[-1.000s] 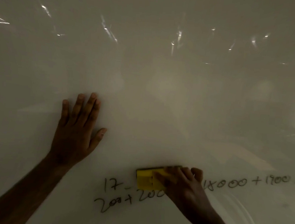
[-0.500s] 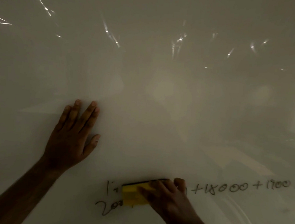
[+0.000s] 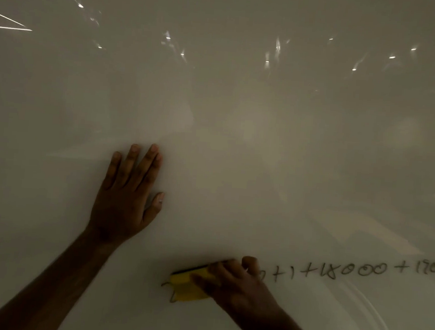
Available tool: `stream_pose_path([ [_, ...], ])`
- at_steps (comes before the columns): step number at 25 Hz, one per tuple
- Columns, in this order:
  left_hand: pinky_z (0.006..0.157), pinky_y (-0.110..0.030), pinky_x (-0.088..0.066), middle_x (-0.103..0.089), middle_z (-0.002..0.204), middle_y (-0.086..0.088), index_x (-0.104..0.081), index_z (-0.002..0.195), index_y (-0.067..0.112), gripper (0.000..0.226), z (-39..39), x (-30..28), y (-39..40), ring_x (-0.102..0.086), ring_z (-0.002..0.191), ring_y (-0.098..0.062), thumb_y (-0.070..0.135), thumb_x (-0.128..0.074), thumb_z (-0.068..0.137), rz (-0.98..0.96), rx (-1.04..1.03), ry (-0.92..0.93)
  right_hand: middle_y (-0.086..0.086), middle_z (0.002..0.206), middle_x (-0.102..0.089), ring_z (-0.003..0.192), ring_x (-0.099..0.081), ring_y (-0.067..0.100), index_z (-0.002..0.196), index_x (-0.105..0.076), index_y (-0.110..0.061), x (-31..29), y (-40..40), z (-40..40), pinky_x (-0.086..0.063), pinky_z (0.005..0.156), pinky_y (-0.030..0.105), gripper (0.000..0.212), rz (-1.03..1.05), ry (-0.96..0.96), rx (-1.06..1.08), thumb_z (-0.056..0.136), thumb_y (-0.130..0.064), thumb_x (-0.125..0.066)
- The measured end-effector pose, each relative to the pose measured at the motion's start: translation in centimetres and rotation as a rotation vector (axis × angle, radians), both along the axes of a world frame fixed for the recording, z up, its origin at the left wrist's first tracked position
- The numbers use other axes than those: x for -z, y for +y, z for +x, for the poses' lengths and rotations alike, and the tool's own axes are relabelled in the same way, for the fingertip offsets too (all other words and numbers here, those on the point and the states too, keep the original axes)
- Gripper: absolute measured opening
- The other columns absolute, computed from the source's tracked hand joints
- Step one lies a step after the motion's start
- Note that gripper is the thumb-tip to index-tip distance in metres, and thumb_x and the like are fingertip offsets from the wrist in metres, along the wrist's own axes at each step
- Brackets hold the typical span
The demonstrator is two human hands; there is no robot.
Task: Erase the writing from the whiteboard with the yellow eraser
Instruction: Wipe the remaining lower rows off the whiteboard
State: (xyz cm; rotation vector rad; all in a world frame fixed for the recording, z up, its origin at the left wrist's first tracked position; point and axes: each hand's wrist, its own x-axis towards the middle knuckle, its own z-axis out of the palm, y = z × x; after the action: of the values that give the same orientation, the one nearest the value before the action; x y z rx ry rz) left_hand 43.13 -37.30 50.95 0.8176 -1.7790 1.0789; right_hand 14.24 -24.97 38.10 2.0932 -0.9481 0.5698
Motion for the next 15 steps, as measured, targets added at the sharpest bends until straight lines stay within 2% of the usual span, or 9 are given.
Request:
stream_pose_path([
  [3, 0.136, -0.057, -0.006, -0.021, 0.179, -0.015, -0.020, 0.171, 0.004, 0.077, -0.1, 1.5, 0.1, -0.004, 0.169, -0.033, 0.042, -0.041, 0.107, 0.014, -0.015, 0.022, -0.006, 0.121, -0.064, 0.100, -0.062, 0.022, 0.149, -0.053, -0.038, -3.4, 0.9, -1.3, -0.029, 0.081, 0.040, 0.051, -0.069, -0.044, 0.052, 0.100, -0.033, -0.065],
  [6, 0.136, -0.057, -0.005, -0.022, 0.178, -0.017, -0.020, 0.171, 0.003, 0.077, -0.2, 2.0, 0.0, -0.002, 0.169, -0.032, 0.042, -0.040, 0.108, 0.024, -0.015, 0.029, -0.006, 0.120, -0.061, 0.097, -0.056, 0.021, 0.150, -0.051, -0.038, -5.8, -0.5, 1.4, -0.032, 0.083, 0.041, 0.050, -0.111, -0.144, 0.069, 0.101, -0.034, -0.063],
  [9, 0.136, -0.056, -0.005, -0.023, 0.178, -0.016, -0.019, 0.171, 0.005, 0.075, 0.0, 2.1, 0.1, -0.002, 0.169, -0.031, 0.042, -0.038, 0.109, 0.027, -0.010, 0.031, -0.005, 0.120, -0.060, 0.098, -0.057, 0.021, 0.151, -0.048, -0.036, -1.9, -1.3, 4.5, -0.036, 0.085, 0.042, 0.049, -0.006, -0.018, -0.011, 0.103, -0.030, -0.057],
  [11, 0.136, -0.056, -0.005, -0.022, 0.178, -0.015, -0.018, 0.172, 0.006, 0.075, 0.2, 2.4, 0.0, -0.003, 0.169, -0.030, 0.041, -0.039, 0.109, 0.031, -0.005, 0.030, -0.004, 0.117, -0.061, 0.095, -0.059, 0.021, 0.148, -0.051, -0.036, 0.9, -0.9, 3.4, -0.037, 0.085, 0.042, 0.048, 0.061, 0.095, -0.030, 0.100, -0.028, -0.055],
  [13, 0.136, -0.055, -0.005, -0.020, 0.179, -0.014, -0.018, 0.172, 0.006, 0.074, 0.1, 2.6, 0.1, -0.001, 0.169, -0.030, 0.041, -0.038, 0.110, 0.026, 0.003, 0.030, -0.003, 0.116, -0.063, 0.093, -0.061, 0.022, 0.145, -0.054, -0.036, 1.0, 0.0, 1.4, -0.034, 0.085, 0.041, 0.049, 0.065, 0.138, -0.028, 0.097, -0.028, -0.057],
  [15, 0.136, -0.055, -0.004, -0.017, 0.179, -0.011, -0.017, 0.172, 0.006, 0.074, 0.0, 2.7, 0.0, -0.001, 0.169, -0.029, 0.042, -0.037, 0.111, 0.027, 0.009, 0.037, -0.002, 0.119, -0.063, 0.097, -0.061, 0.023, 0.148, -0.051, -0.035, -0.9, 0.5, 0.2, -0.031, 0.085, 0.041, 0.051, 0.030, 0.096, 0.000, 0.098, -0.026, -0.059],
])
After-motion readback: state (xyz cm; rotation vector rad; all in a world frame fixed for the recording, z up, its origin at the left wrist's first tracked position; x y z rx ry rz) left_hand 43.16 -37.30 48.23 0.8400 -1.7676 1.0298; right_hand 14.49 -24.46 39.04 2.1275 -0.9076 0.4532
